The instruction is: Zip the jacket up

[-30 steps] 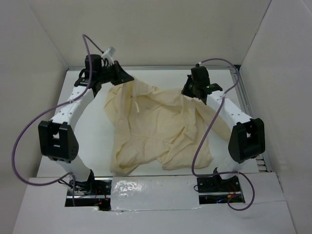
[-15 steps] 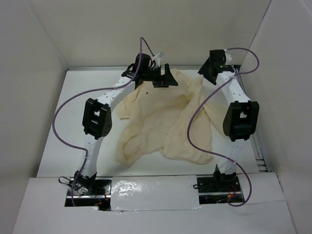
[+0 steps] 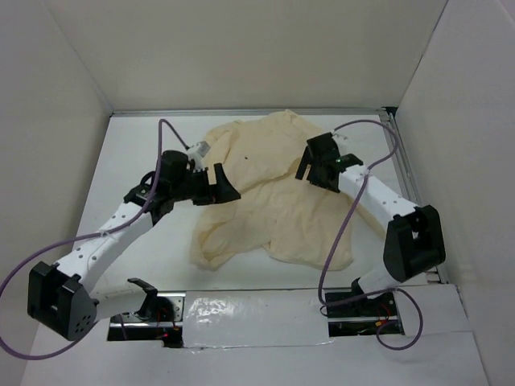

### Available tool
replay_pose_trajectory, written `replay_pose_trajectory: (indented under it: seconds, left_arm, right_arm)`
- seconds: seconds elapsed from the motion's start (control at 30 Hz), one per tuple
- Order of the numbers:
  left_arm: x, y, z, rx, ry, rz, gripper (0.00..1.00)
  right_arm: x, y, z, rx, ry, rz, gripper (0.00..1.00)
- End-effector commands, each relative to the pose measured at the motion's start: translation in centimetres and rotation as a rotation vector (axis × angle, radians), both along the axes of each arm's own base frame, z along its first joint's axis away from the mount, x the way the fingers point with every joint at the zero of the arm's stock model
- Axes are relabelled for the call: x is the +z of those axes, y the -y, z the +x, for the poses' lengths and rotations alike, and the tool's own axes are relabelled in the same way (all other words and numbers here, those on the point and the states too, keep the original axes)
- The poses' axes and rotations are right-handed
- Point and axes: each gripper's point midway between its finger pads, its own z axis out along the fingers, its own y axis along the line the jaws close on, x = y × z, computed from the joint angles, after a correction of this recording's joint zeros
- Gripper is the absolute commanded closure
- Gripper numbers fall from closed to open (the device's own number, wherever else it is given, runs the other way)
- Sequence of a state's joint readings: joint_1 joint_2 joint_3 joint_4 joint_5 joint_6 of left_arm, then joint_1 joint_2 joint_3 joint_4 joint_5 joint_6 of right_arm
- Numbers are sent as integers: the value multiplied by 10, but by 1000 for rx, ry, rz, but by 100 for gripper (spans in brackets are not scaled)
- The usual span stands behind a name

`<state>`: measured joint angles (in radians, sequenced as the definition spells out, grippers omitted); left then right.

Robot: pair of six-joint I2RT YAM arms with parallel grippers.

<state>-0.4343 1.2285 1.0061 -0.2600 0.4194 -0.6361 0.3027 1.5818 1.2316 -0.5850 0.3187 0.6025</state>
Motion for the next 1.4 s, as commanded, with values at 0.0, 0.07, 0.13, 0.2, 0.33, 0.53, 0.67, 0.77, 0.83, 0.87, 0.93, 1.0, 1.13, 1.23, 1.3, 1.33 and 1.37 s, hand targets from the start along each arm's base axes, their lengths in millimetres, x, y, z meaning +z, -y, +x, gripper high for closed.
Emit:
replay_pose_trajectory:
  seconds: [0.0, 0.07, 0.13, 0.2, 0.33, 0.53, 0.67, 0.77, 0.83, 0.87, 0.93, 1.0, 1.13, 1.23, 1.3, 1.33, 1.37]
  left_arm:
    - [-69, -54, -8, 288, -206, 156, 1]
    - [-94, -75, -18, 381, -310, 194, 1]
    - [-110, -87, -28, 447, -394, 218, 1]
    - [-121, -96, -37, 485, -430, 248, 1]
    - [-145, -102, -55, 504, -488, 259, 1]
    - [-167, -100, -61, 464, -549, 287, 44]
    - [-167, -94, -55, 435, -546, 276, 100]
    - [-144, -90, -44, 422, -463, 237, 100]
    - [-119, -89, -35, 424, -365, 190, 100]
    - [-109, -90, -30, 427, -317, 181, 100]
    - [-87, -94, -22, 455, -223, 157, 100]
    - [-75, -98, -18, 474, -190, 151, 100]
    - [-76, -114, -14, 568, -211, 185, 100]
    - [-79, -116, -11, 583, -245, 205, 100]
    - [-82, -118, -10, 592, -265, 213, 100]
    - [-80, -123, -6, 622, -256, 226, 100]
    - [-80, -124, -5, 627, -260, 226, 100]
  right_arm:
    - [-4, -21, -48, 8, 3, 10, 2]
    - [-16, -40, -65, 45, -21, 55, 4]
    - [-20, -66, -80, 119, -36, 78, 5]
    - [-33, -83, -95, 156, -71, 75, 5]
    - [-60, -103, -107, 184, -144, 69, 6]
    - [-73, -114, -98, 163, -155, 72, 50]
    - [-53, -96, -84, 108, -93, 22, 100]
    - [-33, -81, -71, 87, -36, 39, 100]
    - [-10, -65, -56, 67, 23, 67, 100]
    - [-1, -61, -51, 68, 45, 80, 100]
    - [27, -44, -34, 54, 107, 131, 100]
    - [54, -34, -19, 58, 161, 196, 100]
    - [85, 22, 20, -88, 242, 253, 100]
    - [86, 61, 54, -211, 220, 275, 100]
    - [84, 90, 83, -299, 217, 288, 100]
    - [84, 99, 92, -346, 219, 309, 100]
    - [101, 107, 109, -377, 261, 328, 100]
